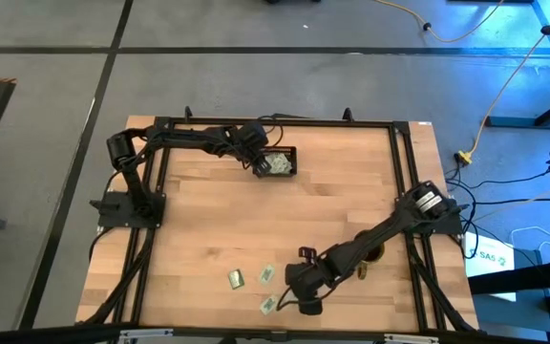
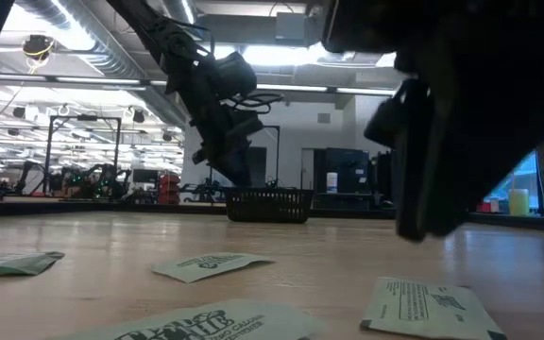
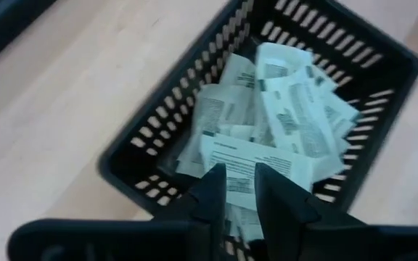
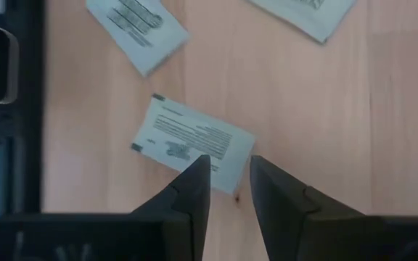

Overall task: Pick and place Stevia / Truvia into bins
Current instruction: Put the white stevia packet into the black bin

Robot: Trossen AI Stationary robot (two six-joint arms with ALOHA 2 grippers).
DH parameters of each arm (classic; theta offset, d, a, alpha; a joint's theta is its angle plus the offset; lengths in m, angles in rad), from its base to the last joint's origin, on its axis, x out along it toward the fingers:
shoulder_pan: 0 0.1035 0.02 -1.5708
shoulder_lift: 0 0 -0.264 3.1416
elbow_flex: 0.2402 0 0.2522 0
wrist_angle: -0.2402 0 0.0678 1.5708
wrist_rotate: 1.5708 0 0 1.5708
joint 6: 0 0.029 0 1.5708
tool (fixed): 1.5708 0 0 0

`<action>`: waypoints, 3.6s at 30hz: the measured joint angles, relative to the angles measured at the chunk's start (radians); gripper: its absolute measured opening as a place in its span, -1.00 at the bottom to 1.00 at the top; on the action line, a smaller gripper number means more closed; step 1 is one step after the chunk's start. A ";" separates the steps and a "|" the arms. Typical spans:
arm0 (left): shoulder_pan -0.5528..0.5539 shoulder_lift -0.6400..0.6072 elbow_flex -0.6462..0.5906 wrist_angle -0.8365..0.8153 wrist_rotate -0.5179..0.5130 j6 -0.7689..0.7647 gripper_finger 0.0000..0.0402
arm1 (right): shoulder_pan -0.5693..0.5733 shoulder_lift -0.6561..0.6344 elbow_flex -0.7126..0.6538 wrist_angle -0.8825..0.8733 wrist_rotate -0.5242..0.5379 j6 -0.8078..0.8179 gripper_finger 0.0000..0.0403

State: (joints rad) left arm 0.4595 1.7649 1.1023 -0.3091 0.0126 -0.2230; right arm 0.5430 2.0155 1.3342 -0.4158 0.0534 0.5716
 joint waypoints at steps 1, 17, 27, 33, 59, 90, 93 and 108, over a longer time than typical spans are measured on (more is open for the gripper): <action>0.000 0.000 0.000 0.001 0.013 0.000 -0.65 | 0.000 0.007 0.000 -0.003 0.000 0.000 -0.49; 0.000 0.000 0.000 0.003 0.031 0.001 -0.63 | 0.031 0.103 0.009 -0.042 0.032 -0.030 -0.49; -0.001 0.000 0.000 0.003 0.030 0.001 -0.63 | 0.047 0.104 0.011 -0.070 0.076 -0.058 -0.66; 0.000 0.000 0.000 0.003 0.029 0.001 -0.63 | 0.046 0.104 0.011 -0.078 0.070 -0.057 -0.96; -0.014 -0.200 0.000 0.021 0.032 0.026 -0.63 | 0.049 0.077 0.026 -0.108 0.127 0.160 -1.00; -0.051 -0.236 0.000 -0.104 0.032 0.113 -0.63 | -0.065 -0.222 0.022 -0.444 0.315 0.151 -1.00; -0.062 -0.261 0.000 -0.164 0.030 0.125 -0.63 | -0.129 -0.290 0.023 -0.464 0.319 0.157 -1.00; -0.262 -0.561 0.000 -0.299 -0.046 0.132 -0.63 | -0.547 -0.369 0.024 -0.369 0.320 -0.136 -1.00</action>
State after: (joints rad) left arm 0.1979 1.2035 1.1023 -0.6081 -0.0334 -0.0914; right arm -0.0044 1.6464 1.3579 -0.7850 0.3737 0.4357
